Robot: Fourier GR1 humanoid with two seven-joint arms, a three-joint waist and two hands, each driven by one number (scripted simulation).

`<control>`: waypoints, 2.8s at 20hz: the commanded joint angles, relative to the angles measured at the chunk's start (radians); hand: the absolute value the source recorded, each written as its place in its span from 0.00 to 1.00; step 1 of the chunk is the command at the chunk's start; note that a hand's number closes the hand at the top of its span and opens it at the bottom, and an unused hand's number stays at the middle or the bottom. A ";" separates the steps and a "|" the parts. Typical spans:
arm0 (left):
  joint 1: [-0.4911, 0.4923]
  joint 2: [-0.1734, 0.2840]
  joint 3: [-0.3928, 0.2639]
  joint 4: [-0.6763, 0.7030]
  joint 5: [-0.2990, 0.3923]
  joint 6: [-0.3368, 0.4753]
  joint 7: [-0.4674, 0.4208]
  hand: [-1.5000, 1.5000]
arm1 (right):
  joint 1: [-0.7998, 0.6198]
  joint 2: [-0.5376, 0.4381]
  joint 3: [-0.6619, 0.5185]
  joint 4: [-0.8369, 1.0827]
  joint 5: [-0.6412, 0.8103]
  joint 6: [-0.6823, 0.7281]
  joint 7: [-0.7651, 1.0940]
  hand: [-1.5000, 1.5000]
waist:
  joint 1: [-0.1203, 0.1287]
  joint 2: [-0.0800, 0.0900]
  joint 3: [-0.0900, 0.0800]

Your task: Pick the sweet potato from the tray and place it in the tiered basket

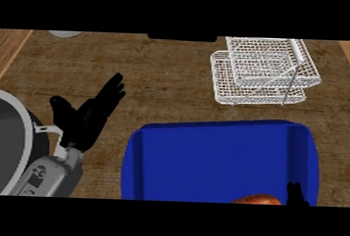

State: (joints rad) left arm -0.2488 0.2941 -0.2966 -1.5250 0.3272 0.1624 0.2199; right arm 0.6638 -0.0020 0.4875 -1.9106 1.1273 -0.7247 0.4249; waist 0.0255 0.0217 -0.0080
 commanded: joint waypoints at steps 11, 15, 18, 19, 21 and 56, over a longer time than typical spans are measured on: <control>0.010 -0.007 0.020 0.051 0.010 -0.028 -0.010 0.50 | -0.431 0.002 0.231 0.051 0.365 0.431 0.885 0.00 | 0.000 -0.011 0.005; 0.069 -0.013 0.020 0.080 -0.007 -0.041 -0.077 0.50 | -0.557 0.002 0.247 0.187 0.307 0.425 1.000 0.00 | -0.003 -0.014 0.007; 0.029 -0.018 0.021 0.072 -0.016 -0.024 -0.031 0.50 | -0.612 0.002 0.255 0.179 0.306 0.484 1.060 0.00 | -0.013 -0.017 0.007; 0.058 0.004 0.027 0.044 -0.022 -0.021 -0.028 0.50 | -0.628 0.001 0.235 0.218 0.293 0.461 1.060 0.00 | -0.004 -0.018 0.007; 0.038 -0.006 0.040 0.036 0.000 -0.032 -0.014 0.50 | -0.647 0.001 0.230 0.205 0.301 0.468 1.061 0.00 | -0.015 -0.020 0.007; 0.037 -0.045 0.089 0.065 -0.040 -0.078 -0.004 0.50 | -0.783 0.001 0.052 0.621 0.145 0.139 0.894 0.00 | -0.017 -0.020 0.008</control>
State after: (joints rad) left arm -0.2234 0.2484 -0.2240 -1.4828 0.2858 0.0944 0.2081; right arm -0.0799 -0.0141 0.5154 -1.3988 1.2817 -0.4891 1.1536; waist 0.0031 -0.0135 -0.0035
